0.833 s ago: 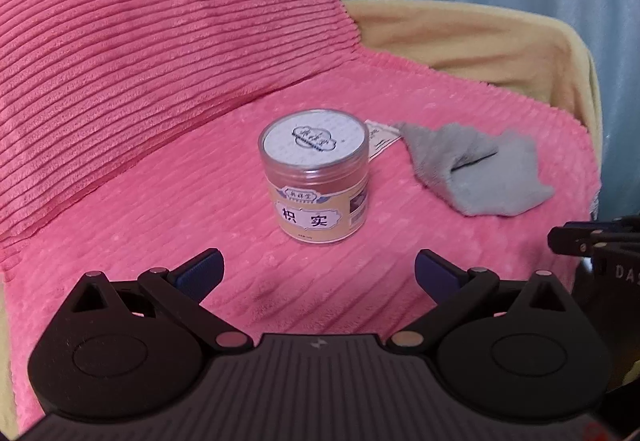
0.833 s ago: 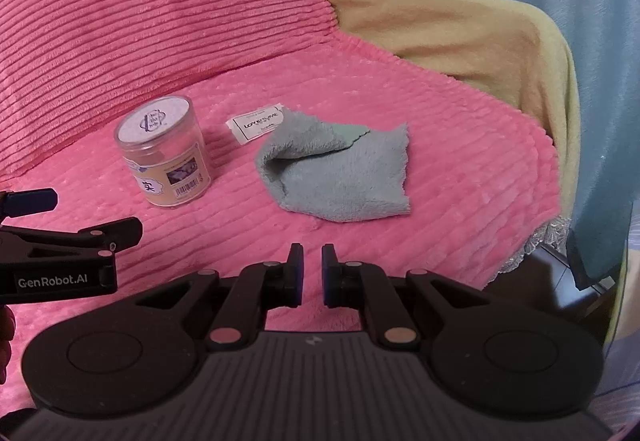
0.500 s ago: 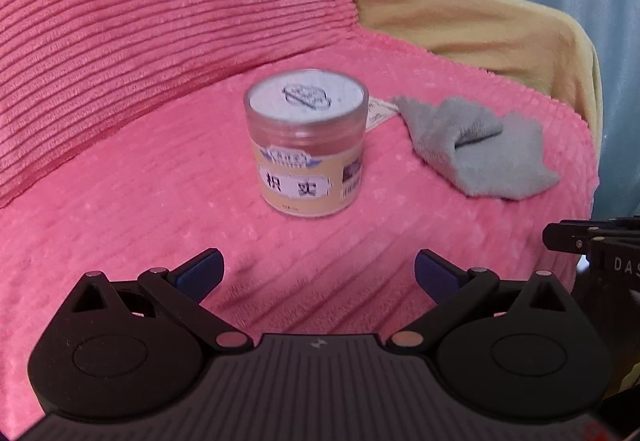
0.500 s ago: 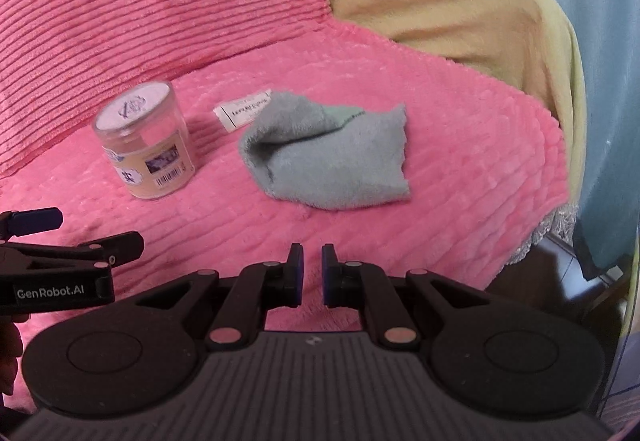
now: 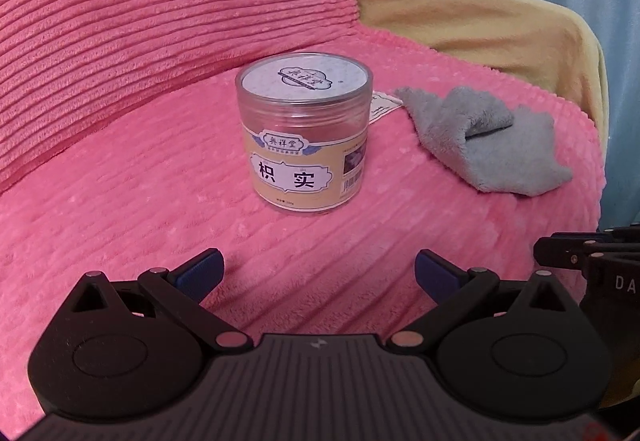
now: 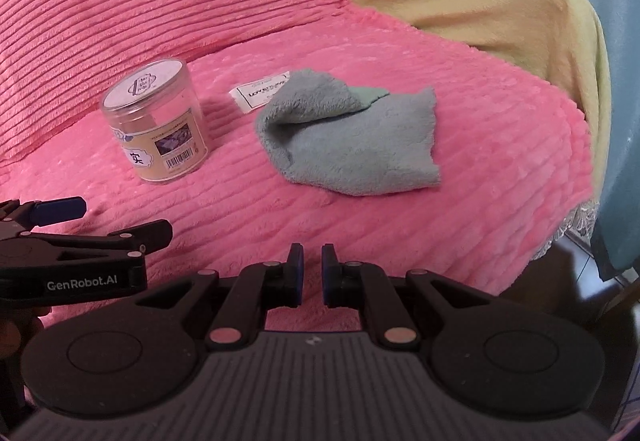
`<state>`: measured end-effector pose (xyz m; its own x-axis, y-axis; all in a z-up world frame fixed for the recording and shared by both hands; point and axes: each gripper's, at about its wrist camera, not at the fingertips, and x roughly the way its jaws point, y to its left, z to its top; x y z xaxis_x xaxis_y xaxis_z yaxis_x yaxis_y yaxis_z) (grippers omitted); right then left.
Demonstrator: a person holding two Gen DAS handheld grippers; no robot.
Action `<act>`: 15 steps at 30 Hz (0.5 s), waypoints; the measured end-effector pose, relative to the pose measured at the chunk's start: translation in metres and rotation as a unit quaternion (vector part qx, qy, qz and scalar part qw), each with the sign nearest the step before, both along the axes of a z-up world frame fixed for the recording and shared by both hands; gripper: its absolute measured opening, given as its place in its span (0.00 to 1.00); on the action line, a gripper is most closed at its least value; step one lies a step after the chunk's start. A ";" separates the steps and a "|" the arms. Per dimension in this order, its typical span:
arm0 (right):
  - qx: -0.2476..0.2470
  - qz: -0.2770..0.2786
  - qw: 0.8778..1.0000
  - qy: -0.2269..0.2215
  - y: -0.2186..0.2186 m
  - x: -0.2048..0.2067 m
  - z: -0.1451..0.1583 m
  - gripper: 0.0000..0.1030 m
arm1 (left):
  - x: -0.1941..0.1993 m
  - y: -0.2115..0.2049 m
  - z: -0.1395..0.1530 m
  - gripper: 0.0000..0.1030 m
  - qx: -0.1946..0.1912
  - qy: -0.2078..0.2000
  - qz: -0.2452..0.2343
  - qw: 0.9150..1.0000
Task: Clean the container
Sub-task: 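Move both tools toward the clear jar and grey cloth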
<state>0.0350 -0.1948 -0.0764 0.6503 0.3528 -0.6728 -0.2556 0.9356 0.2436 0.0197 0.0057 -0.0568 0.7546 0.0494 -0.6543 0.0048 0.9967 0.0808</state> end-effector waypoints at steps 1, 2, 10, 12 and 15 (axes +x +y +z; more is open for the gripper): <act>0.001 -0.001 1.000 0.003 0.001 0.000 0.001 0.06 | 0.000 -0.001 0.000 0.99 0.002 -0.002 -0.001 1.000; 0.001 -0.002 1.000 0.003 0.001 0.000 0.002 0.06 | -0.001 -0.002 0.000 0.99 0.005 -0.005 -0.001 1.000; 0.002 -0.029 0.999 -0.018 -0.006 0.002 0.001 0.07 | -0.001 0.003 0.000 0.99 -0.005 -0.005 0.006 1.000; 0.000 -0.028 0.999 -0.020 -0.005 0.003 0.001 0.07 | 0.000 0.002 -0.001 0.99 -0.006 0.001 0.002 1.000; -0.002 -0.026 1.000 -0.017 -0.004 0.003 0.000 0.07 | 0.001 0.000 -0.002 0.99 -0.010 0.007 -0.010 1.000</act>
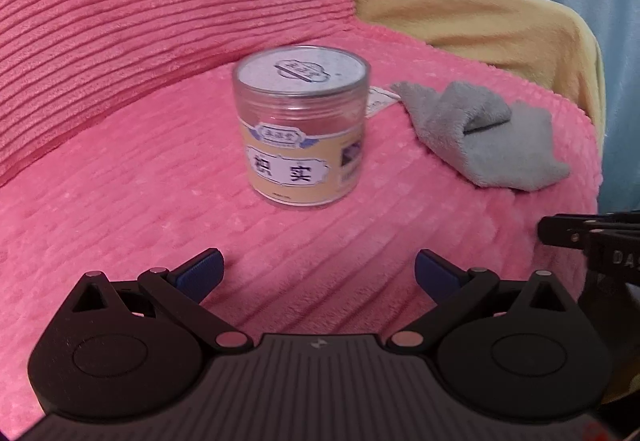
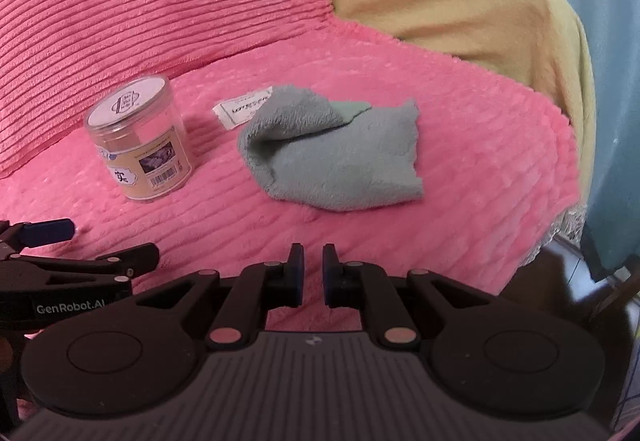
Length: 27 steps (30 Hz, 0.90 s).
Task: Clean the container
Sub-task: 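Move both tools toward the clear jar and grey cloth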
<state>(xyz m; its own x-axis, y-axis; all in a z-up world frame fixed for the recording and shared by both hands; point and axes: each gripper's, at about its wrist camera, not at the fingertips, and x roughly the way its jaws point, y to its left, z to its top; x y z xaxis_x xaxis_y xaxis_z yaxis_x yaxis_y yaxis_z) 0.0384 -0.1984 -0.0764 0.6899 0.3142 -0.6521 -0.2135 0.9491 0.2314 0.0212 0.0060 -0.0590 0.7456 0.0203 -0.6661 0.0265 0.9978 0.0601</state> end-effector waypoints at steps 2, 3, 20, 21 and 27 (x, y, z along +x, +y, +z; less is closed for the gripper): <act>0.000 0.001 1.000 0.003 0.001 0.001 -0.001 0.07 | -0.001 -0.001 0.000 0.99 -0.003 -0.001 -0.007 1.000; 0.000 0.000 1.000 0.004 0.002 0.001 -0.002 0.07 | -0.002 -0.002 0.000 0.99 -0.006 -0.001 -0.013 1.000; 0.001 -0.007 1.000 0.005 0.001 0.002 -0.006 0.07 | -0.004 -0.012 0.006 0.99 0.002 -0.018 -0.029 0.999; 0.000 -0.007 1.000 0.005 0.001 0.002 -0.006 0.07 | -0.003 -0.012 0.006 0.99 0.004 -0.016 -0.027 0.999; 0.000 -0.005 1.000 0.005 0.002 0.004 -0.006 0.07 | 0.000 -0.015 0.000 0.99 0.024 -0.009 -0.019 0.999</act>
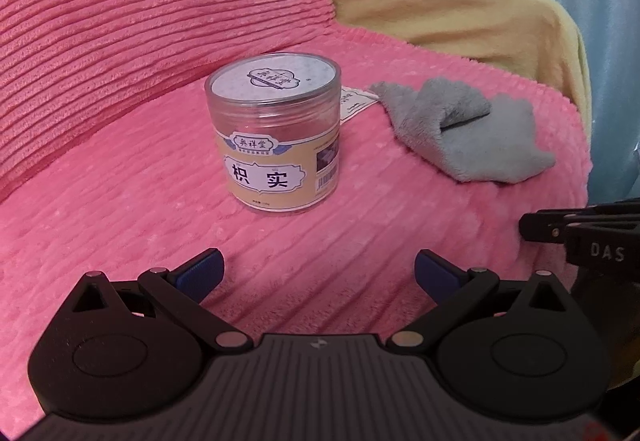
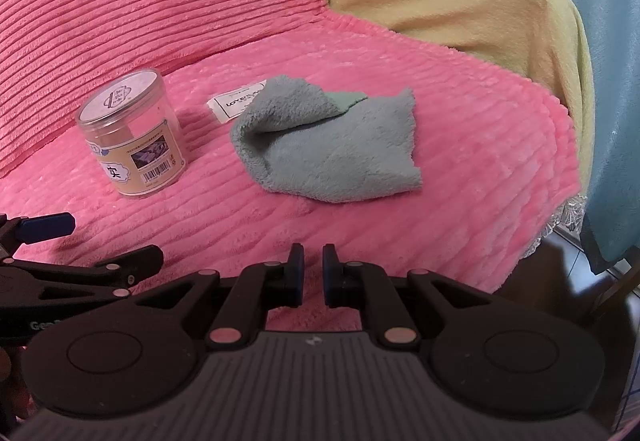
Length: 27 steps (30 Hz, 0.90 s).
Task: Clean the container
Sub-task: 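Move both tools toward the clear jar and grey cloth, then grasp the grey microfiber cloth with the right tool and lift it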
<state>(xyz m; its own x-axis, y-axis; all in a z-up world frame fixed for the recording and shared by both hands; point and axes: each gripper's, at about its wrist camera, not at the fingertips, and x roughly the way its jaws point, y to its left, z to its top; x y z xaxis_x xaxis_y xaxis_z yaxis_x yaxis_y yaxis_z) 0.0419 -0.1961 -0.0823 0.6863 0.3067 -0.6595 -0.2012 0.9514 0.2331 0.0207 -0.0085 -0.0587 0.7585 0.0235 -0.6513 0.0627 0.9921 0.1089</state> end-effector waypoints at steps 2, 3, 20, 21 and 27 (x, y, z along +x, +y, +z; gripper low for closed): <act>0.001 0.000 1.000 0.001 0.000 0.000 -0.001 0.07 | -0.001 0.001 0.000 0.99 -0.002 -0.003 0.002 1.000; 0.001 0.000 1.000 0.001 0.000 0.000 -0.001 0.07 | -0.001 0.002 0.000 0.99 -0.002 -0.004 0.003 1.000; 0.002 0.000 1.000 0.003 -0.002 -0.001 -0.004 0.07 | 0.002 -0.003 0.000 0.99 0.008 -0.003 -0.008 1.000; 0.002 0.001 1.000 0.003 -0.003 0.000 -0.004 0.07 | 0.002 -0.003 0.000 0.99 0.006 -0.004 -0.008 1.000; -0.021 0.024 0.998 -0.046 0.002 -0.003 0.009 0.07 | -0.002 0.008 0.007 0.99 -0.042 -0.033 -0.005 0.999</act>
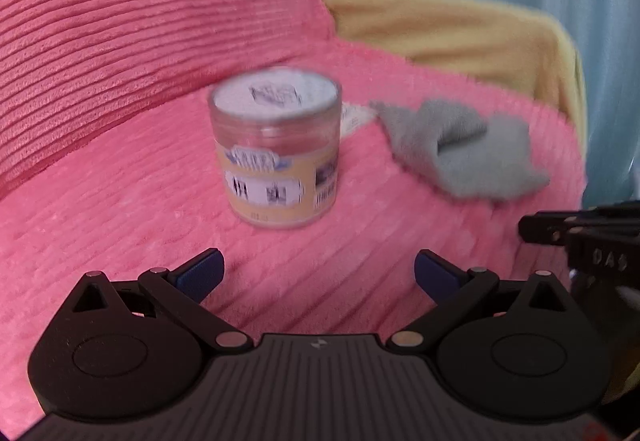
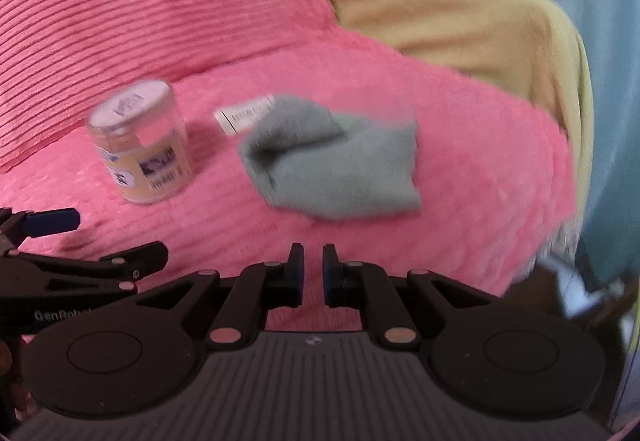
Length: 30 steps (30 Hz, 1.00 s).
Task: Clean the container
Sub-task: 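Grasp the grey microfiber cloth with the right tool and lift it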
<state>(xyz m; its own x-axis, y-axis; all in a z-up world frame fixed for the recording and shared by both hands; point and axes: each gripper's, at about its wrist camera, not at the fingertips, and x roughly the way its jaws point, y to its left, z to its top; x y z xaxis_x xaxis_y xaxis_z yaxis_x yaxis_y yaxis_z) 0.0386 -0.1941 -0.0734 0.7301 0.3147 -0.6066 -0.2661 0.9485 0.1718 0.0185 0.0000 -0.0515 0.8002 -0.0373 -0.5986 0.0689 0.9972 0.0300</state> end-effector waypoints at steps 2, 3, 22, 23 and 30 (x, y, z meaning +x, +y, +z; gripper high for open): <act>-0.011 0.019 0.999 -0.026 0.005 0.001 0.005 0.07 | 0.000 0.006 0.004 0.99 -0.016 -0.020 -0.003 1.000; -0.015 0.030 0.999 -0.035 0.008 0.003 0.006 0.07 | 0.003 0.007 0.005 0.99 -0.010 -0.024 -0.005 1.000; -0.074 0.098 0.990 -0.063 0.066 0.058 0.005 0.07 | 0.017 0.016 -0.018 0.99 0.025 -0.036 -0.010 0.999; -0.075 0.099 0.990 -0.062 0.068 0.059 0.004 0.07 | 0.018 0.016 -0.017 0.99 0.024 -0.036 -0.011 0.999; -0.086 0.102 0.989 -0.058 0.076 0.073 -0.002 0.07 | 0.019 0.020 -0.016 0.99 0.016 -0.044 -0.001 0.999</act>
<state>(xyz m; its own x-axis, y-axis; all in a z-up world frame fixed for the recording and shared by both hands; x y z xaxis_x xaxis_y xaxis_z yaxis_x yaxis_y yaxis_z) 0.1121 -0.1176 -0.0753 0.7296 0.3621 -0.5802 -0.4640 0.8853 -0.0310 0.0373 0.0201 -0.0674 0.8492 -0.0214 -0.5277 0.0669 0.9955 0.0673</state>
